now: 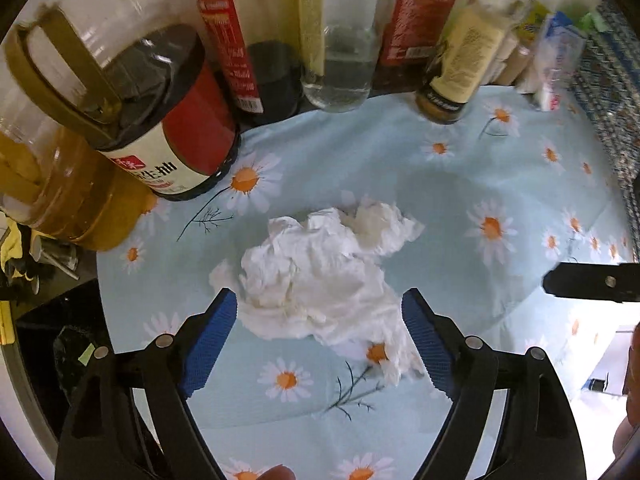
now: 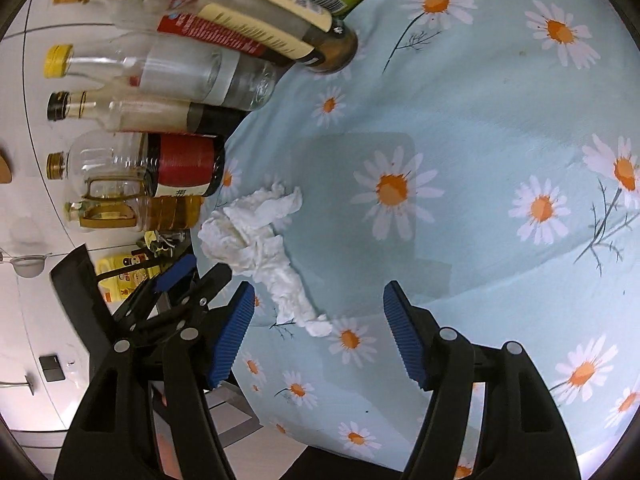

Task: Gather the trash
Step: 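Grasp a white tissue with the left tool while the right tool grasps another tissue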

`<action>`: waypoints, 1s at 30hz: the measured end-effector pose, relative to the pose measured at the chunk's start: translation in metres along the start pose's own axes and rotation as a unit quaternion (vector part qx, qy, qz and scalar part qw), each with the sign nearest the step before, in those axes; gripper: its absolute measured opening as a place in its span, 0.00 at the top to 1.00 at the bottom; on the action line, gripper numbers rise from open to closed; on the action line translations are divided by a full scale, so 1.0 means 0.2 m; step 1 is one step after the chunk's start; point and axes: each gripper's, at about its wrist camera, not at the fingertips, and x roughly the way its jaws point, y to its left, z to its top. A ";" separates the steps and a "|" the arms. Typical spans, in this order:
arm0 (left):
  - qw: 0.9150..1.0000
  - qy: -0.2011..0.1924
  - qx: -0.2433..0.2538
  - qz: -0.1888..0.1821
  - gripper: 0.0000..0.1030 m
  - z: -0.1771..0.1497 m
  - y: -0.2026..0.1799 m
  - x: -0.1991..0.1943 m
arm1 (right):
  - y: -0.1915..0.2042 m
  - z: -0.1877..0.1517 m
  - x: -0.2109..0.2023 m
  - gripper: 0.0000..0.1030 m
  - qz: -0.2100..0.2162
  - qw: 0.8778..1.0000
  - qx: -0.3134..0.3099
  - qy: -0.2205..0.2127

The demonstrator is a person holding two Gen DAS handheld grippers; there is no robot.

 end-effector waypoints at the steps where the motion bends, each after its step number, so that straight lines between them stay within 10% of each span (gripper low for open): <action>1: 1.000 0.003 -0.001 0.001 0.29 0.01 0.00 0.01 | 0.00 0.01 0.00 0.35 0.001 1.000 0.000 0.001; 21: 0.999 0.023 0.011 0.019 0.97 0.11 0.01 0.07 | 0.02 0.13 0.09 0.35 0.025 0.999 -0.013 0.034; 30: 1.000 0.003 0.007 0.009 0.97 0.02 0.04 -0.02 | 0.07 0.09 0.12 0.35 0.013 0.999 -0.020 0.037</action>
